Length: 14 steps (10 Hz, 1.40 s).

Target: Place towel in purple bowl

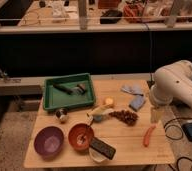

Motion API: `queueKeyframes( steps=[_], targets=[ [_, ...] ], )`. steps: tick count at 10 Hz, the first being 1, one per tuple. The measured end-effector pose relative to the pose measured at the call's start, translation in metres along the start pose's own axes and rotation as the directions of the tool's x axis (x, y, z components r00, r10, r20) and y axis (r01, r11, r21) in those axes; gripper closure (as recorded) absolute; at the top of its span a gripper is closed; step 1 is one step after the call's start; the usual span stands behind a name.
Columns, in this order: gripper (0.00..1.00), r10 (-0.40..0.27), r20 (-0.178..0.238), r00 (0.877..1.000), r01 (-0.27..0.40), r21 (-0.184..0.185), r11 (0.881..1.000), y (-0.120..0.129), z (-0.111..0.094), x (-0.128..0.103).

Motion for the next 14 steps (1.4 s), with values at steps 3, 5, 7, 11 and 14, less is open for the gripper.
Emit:
queueKeyframes(
  steps=[3,5,7,11,14],
  targets=[
    [0.2,0.0,0.0,1.0,0.0,0.0,1.0,0.0,0.0,0.0],
    [0.2,0.0,0.0,1.0,0.0,0.0,1.0,0.0,0.0,0.0],
    [0.2,0.0,0.0,1.0,0.0,0.0,1.0,0.0,0.0,0.0],
    [0.2,-0.015,0.028,1.0,0.013,0.044,0.999,-0.024,-0.004,-0.013],
    [0.2,-0.031,0.045,0.999,0.027,0.088,0.996,-0.051,-0.004,-0.021]
  ],
)
